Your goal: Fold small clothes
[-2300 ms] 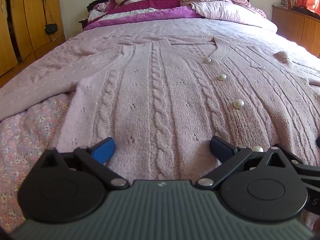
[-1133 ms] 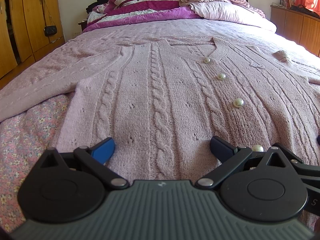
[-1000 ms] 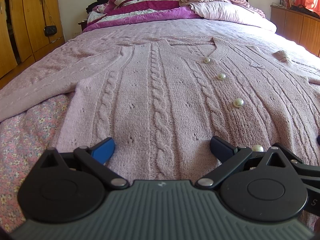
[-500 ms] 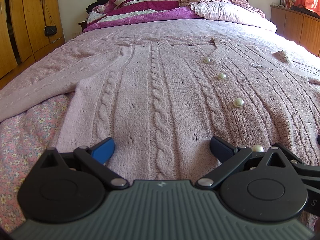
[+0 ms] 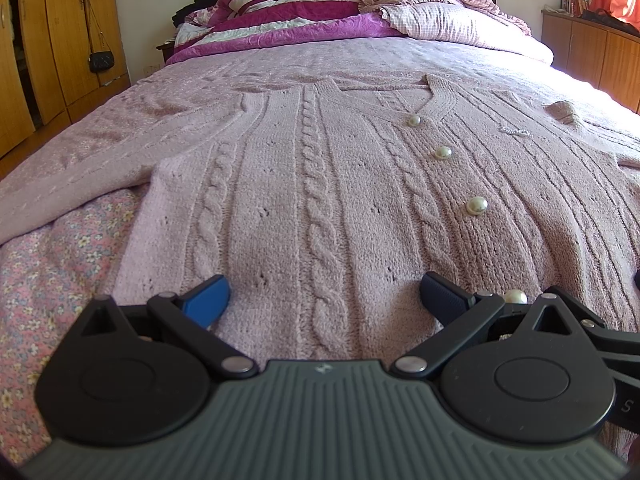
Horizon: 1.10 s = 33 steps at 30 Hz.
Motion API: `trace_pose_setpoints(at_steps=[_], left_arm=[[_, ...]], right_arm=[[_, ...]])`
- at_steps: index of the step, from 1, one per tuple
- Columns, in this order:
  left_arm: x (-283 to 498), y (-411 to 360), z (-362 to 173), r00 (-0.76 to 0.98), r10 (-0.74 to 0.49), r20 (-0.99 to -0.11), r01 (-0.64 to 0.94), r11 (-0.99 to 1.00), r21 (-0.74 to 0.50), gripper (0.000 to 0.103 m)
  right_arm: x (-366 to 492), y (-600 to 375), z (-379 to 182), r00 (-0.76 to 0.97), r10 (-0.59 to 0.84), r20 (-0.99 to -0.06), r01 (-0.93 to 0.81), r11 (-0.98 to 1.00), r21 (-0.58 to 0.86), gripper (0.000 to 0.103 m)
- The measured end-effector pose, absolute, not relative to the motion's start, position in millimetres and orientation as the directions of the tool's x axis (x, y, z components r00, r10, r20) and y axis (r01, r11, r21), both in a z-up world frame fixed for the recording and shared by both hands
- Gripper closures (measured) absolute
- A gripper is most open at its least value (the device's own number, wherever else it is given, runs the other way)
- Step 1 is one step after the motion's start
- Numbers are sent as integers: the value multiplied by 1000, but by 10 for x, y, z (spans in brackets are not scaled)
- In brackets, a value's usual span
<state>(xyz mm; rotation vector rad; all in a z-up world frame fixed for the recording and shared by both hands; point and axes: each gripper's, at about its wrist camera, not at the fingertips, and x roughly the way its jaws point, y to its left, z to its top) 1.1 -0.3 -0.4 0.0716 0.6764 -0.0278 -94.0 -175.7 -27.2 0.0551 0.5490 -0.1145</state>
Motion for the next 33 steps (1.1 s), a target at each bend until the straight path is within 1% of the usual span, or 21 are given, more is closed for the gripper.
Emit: trace_pose_setpoints(at_steps=[12, 15, 23, 28, 33], left_arm=[[51, 5, 13, 764, -5, -645, 49, 997, 50, 0], [87, 15, 29, 749, -8, -663, 52, 998, 47, 0], [93, 30, 62, 741, -17, -672, 59, 998, 39, 0], [167, 58, 167, 707, -39, -706, 59, 998, 4, 0], [197, 28, 303, 705, -80, -705, 74, 997, -39, 0]], right_arm=[[-924, -1763, -279, 846, -94, -525, 123, 992, 22, 0], [-952, -1774, -264, 841, -91, -533, 124, 992, 27, 0], [-860, -1832, -196, 820, -73, -568, 117, 992, 41, 0], [-778, -1956, -110, 798, 1, -602, 77, 992, 103, 0], [-734, -2245, 60, 792, 106, -601, 30, 977, 211, 0]])
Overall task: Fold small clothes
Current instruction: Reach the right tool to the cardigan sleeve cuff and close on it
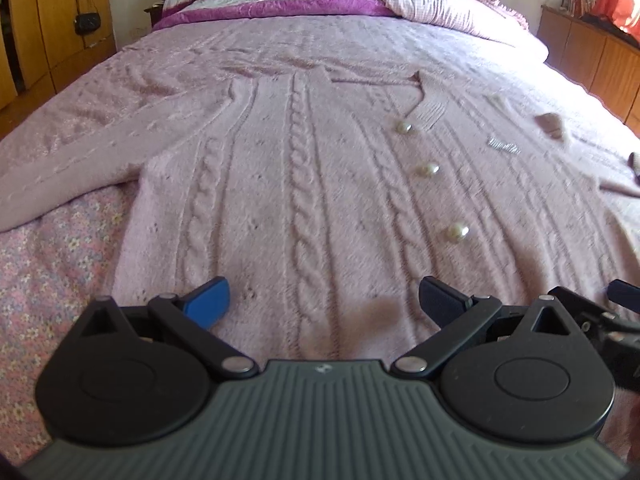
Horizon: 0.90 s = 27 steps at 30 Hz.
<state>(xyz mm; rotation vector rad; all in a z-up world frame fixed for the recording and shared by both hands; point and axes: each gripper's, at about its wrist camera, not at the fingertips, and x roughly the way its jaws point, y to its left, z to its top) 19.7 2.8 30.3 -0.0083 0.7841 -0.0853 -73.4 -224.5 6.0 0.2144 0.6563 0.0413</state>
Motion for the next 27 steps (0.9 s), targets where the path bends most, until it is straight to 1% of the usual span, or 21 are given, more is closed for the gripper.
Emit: trace_pose_setpoints(at_steps=[3, 8, 12, 19, 27], left_arm=[[232, -76, 375, 708, -74, -702, 97, 995, -8, 0], [309, -235, 421, 711, -70, -700, 128, 991, 31, 0], [373, -303, 386, 702, -61, -710, 127, 991, 41, 0], [455, -363, 323, 689, -40, -724, 122, 991, 61, 0], [535, -408, 255, 671, -17, -741, 115, 990, 81, 0]], right_arm=[[-698, -2467, 189, 794, 147, -590, 11, 967, 256, 0], [-578, -2999, 389, 809, 150, -568, 47, 947, 316, 0], [-413, -3493, 467, 835, 63, -546, 117, 950, 288, 0], [6, -4425, 340, 830, -148, -537, 297, 934, 200, 0], [413, -5241, 257, 799, -305, -518, 451, 874, 182, 0]])
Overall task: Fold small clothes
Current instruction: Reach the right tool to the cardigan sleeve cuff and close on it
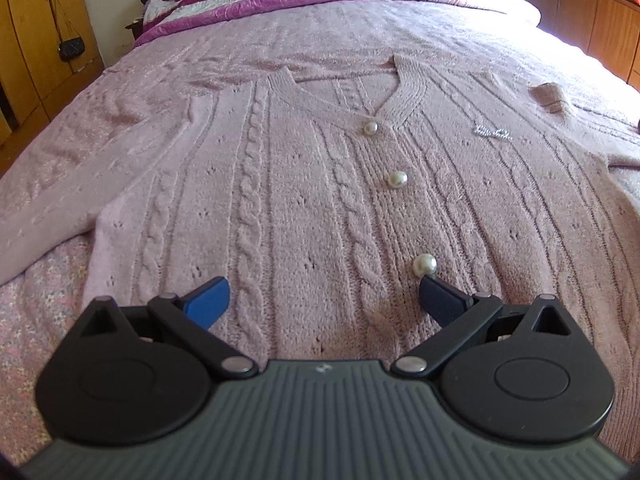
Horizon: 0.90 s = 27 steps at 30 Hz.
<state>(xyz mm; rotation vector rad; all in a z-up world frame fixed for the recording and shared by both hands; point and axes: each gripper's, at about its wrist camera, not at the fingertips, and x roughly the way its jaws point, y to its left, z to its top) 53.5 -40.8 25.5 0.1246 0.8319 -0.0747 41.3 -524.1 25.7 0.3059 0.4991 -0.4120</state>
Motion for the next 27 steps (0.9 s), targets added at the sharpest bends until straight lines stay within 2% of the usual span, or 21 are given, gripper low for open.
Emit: trace_pose_setpoints(at_steps=[5, 15, 18, 19, 21, 23, 25, 27], left_arm=[[567, -406, 204, 663, -21, -749, 106, 992, 66, 0], [571, -417, 155, 670, -30, -742, 114, 991, 63, 0], [569, -440, 145, 673, -25, -739, 114, 991, 70, 0], [566, -441, 144, 674, -25, -738, 114, 991, 71, 0], [567, -440, 142, 676, -26, -736, 115, 991, 71, 0], [563, -433, 138, 679, -30, -734, 118, 991, 69, 0], [557, -427, 134, 682, -34, -731, 122, 990, 67, 0], [555, -422, 133, 684, -37, -729, 125, 990, 67, 0]], right_arm=[[684, -5575, 183, 775, -369, -512, 503, 851, 148, 0], [1156, -5907, -183, 703, -404, -586, 545, 835, 78, 1], [1175, -5915, -199, 690, -421, -589, 558, 827, 63, 15], [1169, -5916, -198, 689, -428, -585, 563, 824, 61, 24], [1142, -5907, -181, 692, -439, -573, 566, 823, 54, 43], [1093, -5890, -130, 697, -451, -557, 565, 824, 41, 79], [1046, -5880, -65, 722, -423, -548, 542, 837, 68, 97], [985, -5829, 21, 750, -405, -523, 526, 844, 101, 97]])
